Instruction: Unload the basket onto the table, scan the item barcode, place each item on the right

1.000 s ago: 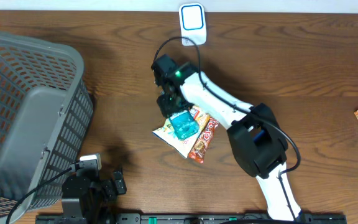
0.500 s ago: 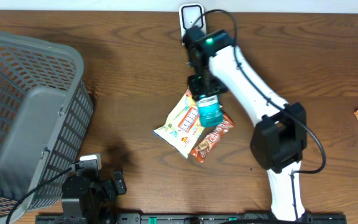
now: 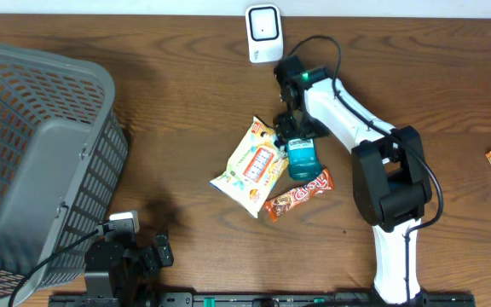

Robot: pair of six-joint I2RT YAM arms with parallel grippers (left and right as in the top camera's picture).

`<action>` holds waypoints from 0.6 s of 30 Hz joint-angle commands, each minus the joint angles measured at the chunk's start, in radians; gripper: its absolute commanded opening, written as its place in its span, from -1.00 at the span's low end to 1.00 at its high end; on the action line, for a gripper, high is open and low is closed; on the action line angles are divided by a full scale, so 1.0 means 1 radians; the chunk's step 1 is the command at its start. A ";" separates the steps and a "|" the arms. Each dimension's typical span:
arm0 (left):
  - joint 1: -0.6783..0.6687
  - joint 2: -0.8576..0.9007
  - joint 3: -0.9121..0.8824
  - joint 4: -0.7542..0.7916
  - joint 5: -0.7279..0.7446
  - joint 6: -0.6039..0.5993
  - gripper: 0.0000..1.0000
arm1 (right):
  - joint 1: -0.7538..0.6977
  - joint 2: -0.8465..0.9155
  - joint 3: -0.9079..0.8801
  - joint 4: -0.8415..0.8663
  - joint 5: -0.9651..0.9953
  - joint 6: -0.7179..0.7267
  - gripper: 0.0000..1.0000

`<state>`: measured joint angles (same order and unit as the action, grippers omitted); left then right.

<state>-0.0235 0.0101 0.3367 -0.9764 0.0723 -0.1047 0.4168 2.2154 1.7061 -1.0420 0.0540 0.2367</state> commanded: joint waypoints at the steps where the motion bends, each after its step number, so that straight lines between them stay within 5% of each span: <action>1: 0.000 -0.007 0.007 -0.014 -0.005 -0.002 1.00 | 0.008 -0.037 0.032 0.001 -0.001 0.055 0.99; 9: 0.000 -0.007 0.007 -0.014 -0.005 -0.002 1.00 | 0.035 -0.055 0.110 -0.097 0.005 0.187 0.98; 18: 0.000 -0.007 0.006 -0.014 -0.005 -0.002 1.00 | 0.125 -0.053 -0.043 -0.085 0.220 0.366 0.98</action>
<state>-0.0235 0.0101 0.3367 -0.9760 0.0723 -0.1047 0.5156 2.1773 1.7088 -1.1378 0.1650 0.5266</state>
